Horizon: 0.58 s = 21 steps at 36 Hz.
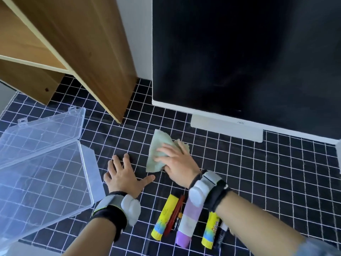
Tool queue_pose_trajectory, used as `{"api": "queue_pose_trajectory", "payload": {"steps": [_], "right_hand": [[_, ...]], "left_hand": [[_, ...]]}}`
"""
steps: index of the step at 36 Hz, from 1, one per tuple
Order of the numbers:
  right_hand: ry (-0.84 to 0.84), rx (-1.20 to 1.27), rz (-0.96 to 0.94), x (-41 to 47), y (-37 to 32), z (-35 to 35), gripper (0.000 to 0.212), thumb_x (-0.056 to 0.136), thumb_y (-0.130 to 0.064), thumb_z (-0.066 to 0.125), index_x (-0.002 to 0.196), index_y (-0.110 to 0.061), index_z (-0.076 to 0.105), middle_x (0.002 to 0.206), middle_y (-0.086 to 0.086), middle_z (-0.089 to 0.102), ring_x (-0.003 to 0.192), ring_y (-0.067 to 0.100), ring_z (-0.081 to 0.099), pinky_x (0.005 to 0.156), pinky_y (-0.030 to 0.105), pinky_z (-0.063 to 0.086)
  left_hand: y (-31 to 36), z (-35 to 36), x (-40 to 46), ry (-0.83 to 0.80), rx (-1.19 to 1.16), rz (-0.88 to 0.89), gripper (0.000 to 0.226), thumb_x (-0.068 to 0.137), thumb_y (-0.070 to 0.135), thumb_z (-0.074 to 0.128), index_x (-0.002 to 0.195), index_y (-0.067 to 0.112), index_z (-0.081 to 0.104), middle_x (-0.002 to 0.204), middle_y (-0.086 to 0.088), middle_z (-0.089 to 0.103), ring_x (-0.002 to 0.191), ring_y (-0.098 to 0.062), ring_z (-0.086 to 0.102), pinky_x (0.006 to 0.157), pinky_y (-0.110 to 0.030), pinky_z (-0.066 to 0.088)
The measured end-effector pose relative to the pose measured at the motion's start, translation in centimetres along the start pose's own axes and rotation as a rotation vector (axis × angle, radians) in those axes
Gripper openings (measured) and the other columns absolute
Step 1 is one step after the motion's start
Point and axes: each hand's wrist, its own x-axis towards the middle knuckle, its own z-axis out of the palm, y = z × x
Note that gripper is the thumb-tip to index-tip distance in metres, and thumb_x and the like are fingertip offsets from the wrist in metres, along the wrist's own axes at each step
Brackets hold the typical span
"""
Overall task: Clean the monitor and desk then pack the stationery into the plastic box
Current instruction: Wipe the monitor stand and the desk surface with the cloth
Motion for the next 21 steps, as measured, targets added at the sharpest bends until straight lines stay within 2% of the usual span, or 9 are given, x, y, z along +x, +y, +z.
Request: {"api": "queue_pose_trajectory", "payload": {"steps": [3, 10, 15, 18, 19, 21], "right_hand": [[-0.014, -0.008, 0.048, -2.4, 2.2, -1.0, 0.048, 0.088, -0.01, 0.063, 0.13, -0.034, 0.061, 0.151, -0.01, 0.042, 0.147, 0.014, 0.023, 0.121, 0.056, 0.002], [0.016, -0.065, 0.174, -8.6, 7.0, -4.2, 0.049, 0.078, -0.013, 0.078, 0.12, -0.037, 0.068, 0.142, -0.011, 0.052, 0.136, 0.014, 0.041, 0.116, 0.049, 0.025], [0.106, -0.018, 0.297, -13.1, 10.6, -5.8, 0.049, 0.069, 0.007, 0.077, 0.105, -0.026, 0.076, 0.122, -0.007, 0.061, 0.111, 0.014, 0.053, 0.091, 0.038, 0.051], [0.144, -0.041, 0.416, -15.8, 12.4, -6.5, 0.046, 0.072, 0.007, 0.07, 0.106, -0.024, 0.074, 0.115, -0.008, 0.059, 0.108, 0.01, 0.049, 0.071, 0.028, 0.05], [0.151, -0.059, 0.45, -16.6, 12.9, -6.6, 0.046, 0.073, 0.006, 0.068, 0.107, -0.024, 0.073, 0.114, -0.009, 0.058, 0.108, 0.011, 0.049, 0.069, 0.027, 0.049], [0.206, -0.065, 0.571, -19.0, 14.1, -7.5, 0.045, 0.075, 0.003, 0.067, 0.111, -0.023, 0.071, 0.114, -0.007, 0.057, 0.108, 0.017, 0.051, 0.074, 0.034, 0.053]], "left_hand": [[0.1, -0.2, 0.0, 0.003, 0.017, 0.0, 0.128, 0.059, 0.094, 0.052, 0.154, 0.02, 0.009, 0.162, -0.015, 0.008, 0.149, -0.035, 0.008, 0.116, -0.054, 0.023], [0.5, -0.8, 0.4, -0.035, 0.062, -0.006, 0.126, 0.059, 0.091, 0.057, 0.151, 0.016, 0.014, 0.158, -0.017, 0.014, 0.146, -0.038, 0.015, 0.112, -0.054, 0.031], [1.2, -1.0, 0.7, -0.042, 0.103, -0.04, 0.119, 0.056, 0.088, 0.064, 0.141, 0.015, 0.024, 0.15, -0.016, 0.023, 0.141, -0.037, 0.024, 0.104, -0.051, 0.043], [1.7, -0.8, 0.6, -0.024, 0.142, -0.072, 0.12, 0.054, 0.089, 0.064, 0.139, 0.014, 0.025, 0.146, -0.015, 0.025, 0.137, -0.035, 0.027, 0.097, -0.049, 0.047], [1.7, -0.8, 0.6, -0.03, 0.14, -0.087, 0.121, 0.054, 0.089, 0.064, 0.14, 0.015, 0.024, 0.147, -0.015, 0.024, 0.137, -0.035, 0.027, 0.097, -0.049, 0.048], [2.3, -1.3, 0.6, -0.064, 0.146, -0.089, 0.124, 0.056, 0.087, 0.067, 0.146, 0.016, 0.019, 0.153, -0.016, 0.016, 0.142, -0.037, 0.021, 0.102, -0.053, 0.043]]}}
